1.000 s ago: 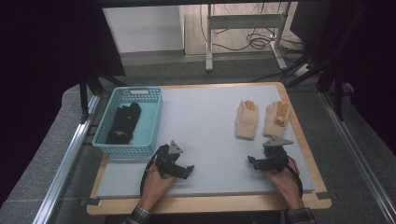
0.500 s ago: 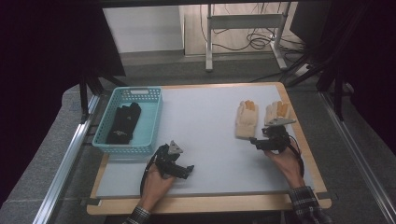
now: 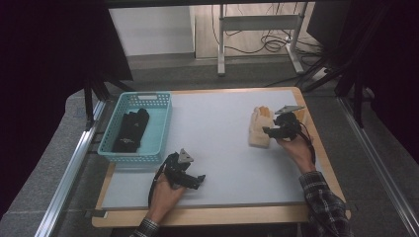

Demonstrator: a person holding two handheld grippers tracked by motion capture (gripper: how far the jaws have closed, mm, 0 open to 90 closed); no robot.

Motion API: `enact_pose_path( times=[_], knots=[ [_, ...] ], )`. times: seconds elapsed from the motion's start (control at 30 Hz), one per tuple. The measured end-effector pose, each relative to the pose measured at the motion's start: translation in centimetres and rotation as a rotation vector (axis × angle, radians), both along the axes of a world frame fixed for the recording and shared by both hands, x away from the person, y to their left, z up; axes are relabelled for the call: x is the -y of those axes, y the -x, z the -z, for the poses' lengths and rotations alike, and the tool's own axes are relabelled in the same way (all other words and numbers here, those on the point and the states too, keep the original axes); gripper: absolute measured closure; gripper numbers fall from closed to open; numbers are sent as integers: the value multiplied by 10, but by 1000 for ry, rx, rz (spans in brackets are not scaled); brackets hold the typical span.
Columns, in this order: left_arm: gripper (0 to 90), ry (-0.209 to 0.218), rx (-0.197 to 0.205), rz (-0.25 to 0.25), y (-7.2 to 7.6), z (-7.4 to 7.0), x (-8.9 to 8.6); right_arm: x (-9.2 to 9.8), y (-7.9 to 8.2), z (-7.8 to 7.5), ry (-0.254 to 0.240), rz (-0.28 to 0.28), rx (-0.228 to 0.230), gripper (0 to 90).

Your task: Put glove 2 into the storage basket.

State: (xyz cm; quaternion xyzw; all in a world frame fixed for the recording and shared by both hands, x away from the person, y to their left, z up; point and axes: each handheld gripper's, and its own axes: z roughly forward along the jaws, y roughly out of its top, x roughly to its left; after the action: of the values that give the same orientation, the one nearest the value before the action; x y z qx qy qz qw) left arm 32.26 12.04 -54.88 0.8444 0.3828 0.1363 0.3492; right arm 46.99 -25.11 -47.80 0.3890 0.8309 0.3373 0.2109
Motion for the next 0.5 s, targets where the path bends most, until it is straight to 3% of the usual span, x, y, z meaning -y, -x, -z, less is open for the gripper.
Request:
enact_pose_path(
  times=[0.13, 0.33, 0.47, 0.5],
  knots=[
    [0, 1, 0, 0, 0, 0, 0, -5, -11, 4, 0, -7, -22, 357],
    [0, 1, 0, 0, 0, 0, 0, -14, -33, 17, -38, 0, -78, 256],
    [0, 1, 0, 0, 0, 0, 0, -20, -45, 28, -3, -7, -75, 223],
    [0, 1, 0, 0, 0, 0, 0, -24, -49, 34, 33, -12, -73, 222]
  ],
)
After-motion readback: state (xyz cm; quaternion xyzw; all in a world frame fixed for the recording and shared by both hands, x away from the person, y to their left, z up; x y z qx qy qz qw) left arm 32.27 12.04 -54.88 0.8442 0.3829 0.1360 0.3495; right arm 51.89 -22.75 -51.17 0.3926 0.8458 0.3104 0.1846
